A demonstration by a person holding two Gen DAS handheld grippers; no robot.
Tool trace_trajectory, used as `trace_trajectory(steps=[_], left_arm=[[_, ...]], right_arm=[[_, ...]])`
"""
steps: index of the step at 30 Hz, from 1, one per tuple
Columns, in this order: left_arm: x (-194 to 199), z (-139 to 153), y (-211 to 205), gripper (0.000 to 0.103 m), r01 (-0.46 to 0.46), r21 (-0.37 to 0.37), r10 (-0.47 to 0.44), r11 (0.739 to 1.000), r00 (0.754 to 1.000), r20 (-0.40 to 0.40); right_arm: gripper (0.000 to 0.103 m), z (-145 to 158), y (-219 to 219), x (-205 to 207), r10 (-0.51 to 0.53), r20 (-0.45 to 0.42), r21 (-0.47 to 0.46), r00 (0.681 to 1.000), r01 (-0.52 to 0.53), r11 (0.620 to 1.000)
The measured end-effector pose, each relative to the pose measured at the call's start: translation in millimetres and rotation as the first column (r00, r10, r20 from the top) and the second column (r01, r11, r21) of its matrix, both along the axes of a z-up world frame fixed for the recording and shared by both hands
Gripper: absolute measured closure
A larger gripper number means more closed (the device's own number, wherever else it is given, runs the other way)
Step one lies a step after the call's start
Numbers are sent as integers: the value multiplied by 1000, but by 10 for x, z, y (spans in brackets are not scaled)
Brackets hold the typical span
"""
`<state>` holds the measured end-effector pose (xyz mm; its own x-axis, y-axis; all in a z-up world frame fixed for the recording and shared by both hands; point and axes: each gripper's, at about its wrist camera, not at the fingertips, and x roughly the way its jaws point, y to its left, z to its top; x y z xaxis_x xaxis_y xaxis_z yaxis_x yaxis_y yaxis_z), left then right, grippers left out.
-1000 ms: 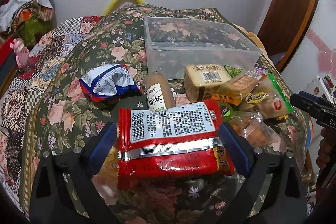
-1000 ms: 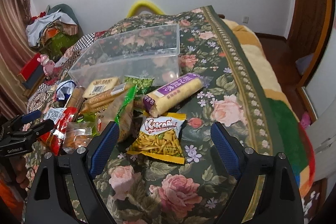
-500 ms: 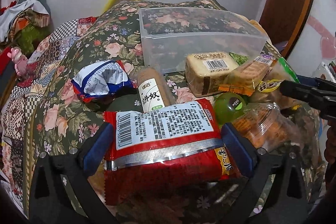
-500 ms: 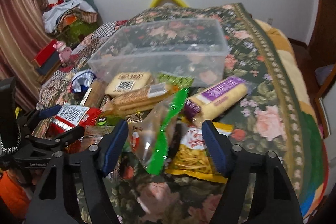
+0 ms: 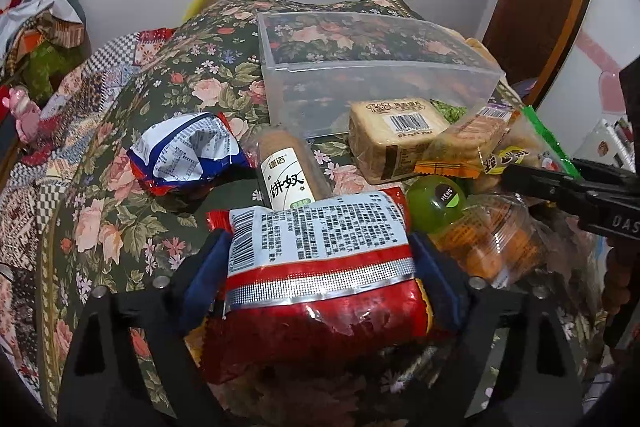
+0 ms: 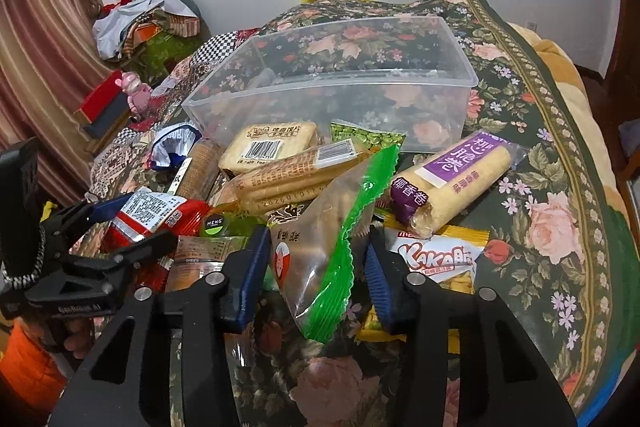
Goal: Organize snacks
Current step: 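Grasp the red wafer pack with the left tool while the right tool grasps the green-edged clear bag, then carry both packs over the clear box and open both tools to drop them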
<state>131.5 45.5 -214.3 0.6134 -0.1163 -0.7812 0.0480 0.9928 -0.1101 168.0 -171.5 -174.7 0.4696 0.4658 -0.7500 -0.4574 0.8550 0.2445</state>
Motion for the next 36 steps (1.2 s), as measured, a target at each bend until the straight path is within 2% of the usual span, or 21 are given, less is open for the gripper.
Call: trace_trajectory(steps=[2, 3, 10, 19, 29, 36], left_arm=[[-20, 18, 6, 25, 3, 3, -3, 1000, 1000, 1], [-31, 26, 0, 26, 5, 5, -5, 1000, 1000, 3], [-136, 144, -31, 27, 3, 7, -3, 1000, 1000, 29], [-200, 587, -63, 27, -8, 9, 7, 1000, 991, 130], [23, 1103, -205, 27, 4, 17, -8, 1000, 966, 260], [331, 1292, -270, 27, -17, 8, 14, 1000, 956, 292]], right_arm=[[63, 14, -12, -6, -5, 6, -2, 1000, 5, 1000], [63, 24, -19, -8, -7, 10, -5, 1000, 7, 1000], [66, 172, -111, -72, -33, 56, -6, 998, 34, 999], [67, 465, -265, -159, -77, 145, 7, 986, 77, 997], [67, 847, -305, -66, -113, 254, 52, 961, 103, 993], [67, 1021, -286, 88, -134, 309, 91, 942, 110, 990]])
